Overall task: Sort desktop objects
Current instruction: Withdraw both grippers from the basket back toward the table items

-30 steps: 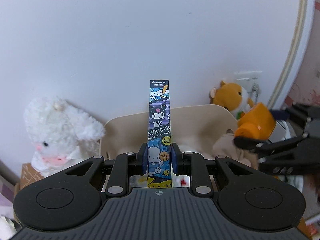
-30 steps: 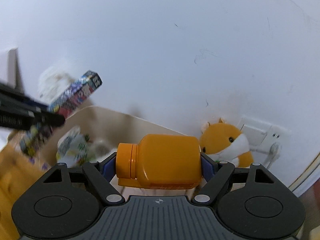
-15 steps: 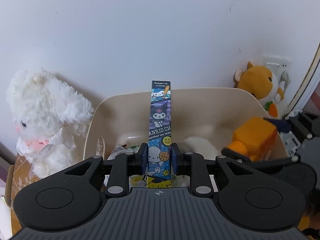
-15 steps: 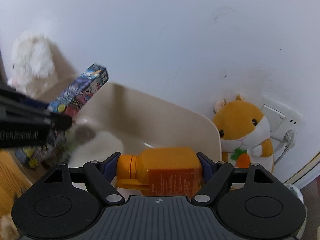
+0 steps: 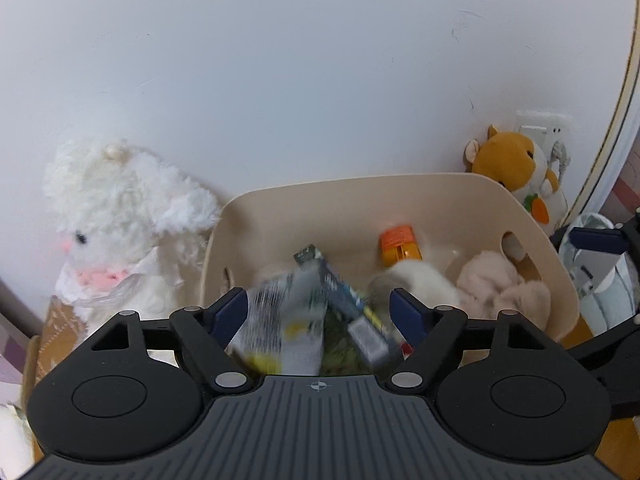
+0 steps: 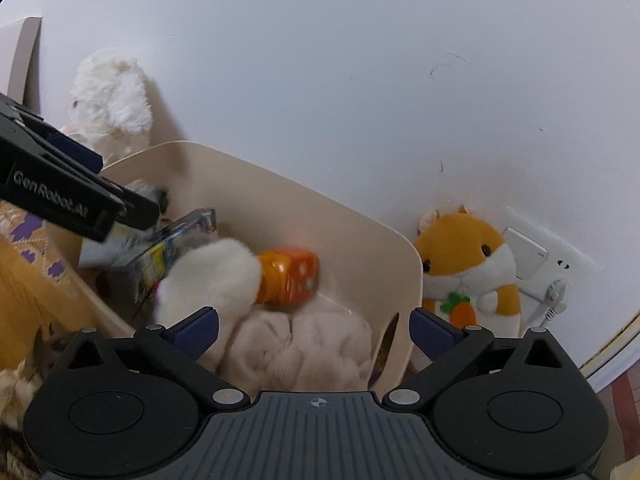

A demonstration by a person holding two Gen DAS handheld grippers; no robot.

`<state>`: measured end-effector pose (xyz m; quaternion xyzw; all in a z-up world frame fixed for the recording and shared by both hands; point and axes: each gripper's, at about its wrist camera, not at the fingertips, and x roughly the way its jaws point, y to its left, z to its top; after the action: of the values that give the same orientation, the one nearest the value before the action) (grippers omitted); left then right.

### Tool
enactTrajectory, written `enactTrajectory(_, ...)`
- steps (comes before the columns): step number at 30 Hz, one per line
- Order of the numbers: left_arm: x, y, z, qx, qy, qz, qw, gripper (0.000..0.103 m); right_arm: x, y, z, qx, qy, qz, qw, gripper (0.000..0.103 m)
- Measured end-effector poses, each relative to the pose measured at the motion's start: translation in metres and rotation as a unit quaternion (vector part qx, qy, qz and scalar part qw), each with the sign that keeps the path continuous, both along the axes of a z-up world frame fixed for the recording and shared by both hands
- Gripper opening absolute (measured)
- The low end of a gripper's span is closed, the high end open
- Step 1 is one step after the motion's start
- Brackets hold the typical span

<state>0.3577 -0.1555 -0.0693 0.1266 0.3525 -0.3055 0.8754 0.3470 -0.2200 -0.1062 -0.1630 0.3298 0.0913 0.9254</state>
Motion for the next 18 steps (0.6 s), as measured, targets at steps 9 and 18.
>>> enactTrajectory(9, -0.026, 0.045, 0.005, 0.003, 0.007, -0.012, 0.9999, 0.08, -0.051, -0.024, 0.004, 0.132, 0.061, -0.072, 0.987, 0.103)
enactTrajectory(18, -0.07, 0.089, -0.022, 0.032, 0.063, -0.029, 0.9971, 0.08, -0.113, -0.029, -0.026, 0.177, 0.17, -0.159, 0.956, 0.103)
